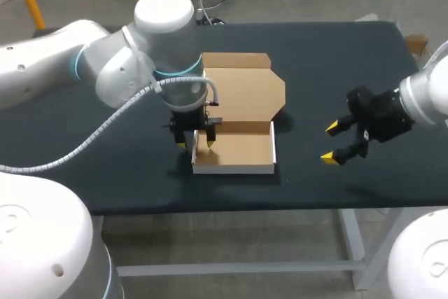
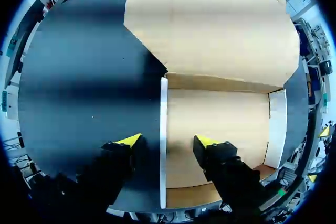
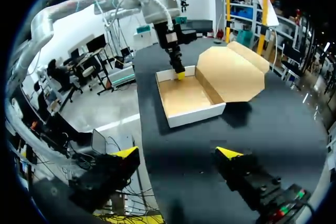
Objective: Assemble the packaging by folding the flat box into shape, placing the metal phone stand inside, and closing the box properly
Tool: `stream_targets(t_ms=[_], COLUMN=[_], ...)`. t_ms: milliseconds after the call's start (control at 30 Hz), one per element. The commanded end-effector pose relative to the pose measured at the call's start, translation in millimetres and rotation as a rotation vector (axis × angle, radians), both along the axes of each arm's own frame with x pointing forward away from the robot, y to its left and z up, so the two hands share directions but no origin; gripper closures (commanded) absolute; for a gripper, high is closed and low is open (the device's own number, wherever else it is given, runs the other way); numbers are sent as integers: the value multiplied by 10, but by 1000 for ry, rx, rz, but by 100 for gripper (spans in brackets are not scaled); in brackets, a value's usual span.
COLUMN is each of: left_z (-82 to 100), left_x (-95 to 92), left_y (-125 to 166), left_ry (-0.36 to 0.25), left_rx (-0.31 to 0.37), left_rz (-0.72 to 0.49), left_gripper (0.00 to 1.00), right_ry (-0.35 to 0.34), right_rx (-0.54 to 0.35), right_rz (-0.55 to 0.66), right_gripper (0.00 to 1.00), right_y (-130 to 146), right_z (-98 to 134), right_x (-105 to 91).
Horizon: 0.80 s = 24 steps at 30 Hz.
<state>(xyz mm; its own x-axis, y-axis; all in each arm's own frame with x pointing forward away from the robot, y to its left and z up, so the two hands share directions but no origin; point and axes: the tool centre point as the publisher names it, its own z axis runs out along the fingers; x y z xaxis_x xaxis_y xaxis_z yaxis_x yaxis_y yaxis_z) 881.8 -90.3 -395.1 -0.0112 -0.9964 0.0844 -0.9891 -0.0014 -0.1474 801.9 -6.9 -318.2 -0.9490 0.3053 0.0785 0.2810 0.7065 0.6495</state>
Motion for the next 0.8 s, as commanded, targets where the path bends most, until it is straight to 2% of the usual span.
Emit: stream_targets(t_ms=[33, 467, 600, 800], left_z=[91, 565, 725, 911], left_x=[-103, -402, -535, -683], left_y=[123, 197, 236, 327], left_ry=[-30, -149, -171, -189], left_rx=[-66, -280, -323, -344], left_rz=[-13, -179, -230, -273], left_gripper=[0, 0, 0, 0], right_ry=[2, 11, 28, 34], right_rx=[4, 8, 23, 41], right_rz=[1, -11, -38, -75], right_gripper=[0, 0, 0, 0], right_y=[-4, -24, -57, -122], right_z=[1, 5, 22, 87], right_x=[6, 46, 63, 53])
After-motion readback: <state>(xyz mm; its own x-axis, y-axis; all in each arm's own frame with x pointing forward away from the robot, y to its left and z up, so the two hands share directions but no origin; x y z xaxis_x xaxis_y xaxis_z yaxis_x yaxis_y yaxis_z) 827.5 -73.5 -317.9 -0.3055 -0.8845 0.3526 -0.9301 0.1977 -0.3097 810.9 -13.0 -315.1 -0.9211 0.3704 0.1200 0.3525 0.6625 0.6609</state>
